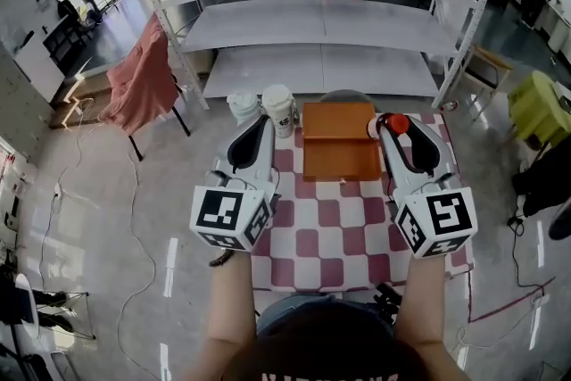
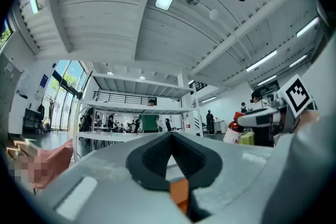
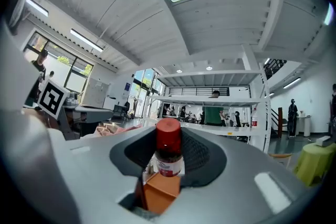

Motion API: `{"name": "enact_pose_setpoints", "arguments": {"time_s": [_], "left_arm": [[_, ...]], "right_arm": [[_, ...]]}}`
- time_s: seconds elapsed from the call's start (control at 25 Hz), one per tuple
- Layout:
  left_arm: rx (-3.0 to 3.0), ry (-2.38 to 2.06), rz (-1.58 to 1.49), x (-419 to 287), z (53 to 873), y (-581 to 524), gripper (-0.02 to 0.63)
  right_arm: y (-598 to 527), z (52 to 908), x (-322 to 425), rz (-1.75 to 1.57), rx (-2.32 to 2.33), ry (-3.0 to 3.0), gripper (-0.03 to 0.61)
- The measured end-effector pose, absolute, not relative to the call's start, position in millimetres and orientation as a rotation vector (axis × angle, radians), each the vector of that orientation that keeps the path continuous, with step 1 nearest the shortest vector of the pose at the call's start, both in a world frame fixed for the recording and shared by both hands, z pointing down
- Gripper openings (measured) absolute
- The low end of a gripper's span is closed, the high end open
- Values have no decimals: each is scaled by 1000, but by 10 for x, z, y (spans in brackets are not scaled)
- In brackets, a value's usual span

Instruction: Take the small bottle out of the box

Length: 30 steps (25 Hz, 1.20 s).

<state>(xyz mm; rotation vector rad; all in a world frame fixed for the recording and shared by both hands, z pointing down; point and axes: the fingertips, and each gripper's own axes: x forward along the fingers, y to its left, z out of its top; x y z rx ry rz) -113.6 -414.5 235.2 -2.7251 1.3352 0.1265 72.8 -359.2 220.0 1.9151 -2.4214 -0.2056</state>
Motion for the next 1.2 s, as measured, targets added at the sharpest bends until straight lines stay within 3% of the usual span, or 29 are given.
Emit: {"name": "enact_pose_setpoints", "arguments": {"time_s": [0.36, 1.2], "left_arm": [[-2677, 1352, 130, -1164, 2149, -4190, -14], [-2670, 1359, 150, -1101, 2120, -4348, -14]], "right_arm": [[-3475, 2183, 1060, -161, 2046, -2384, 138], [-3600, 2038, 1059, -261, 2064, -2342, 138]]}}
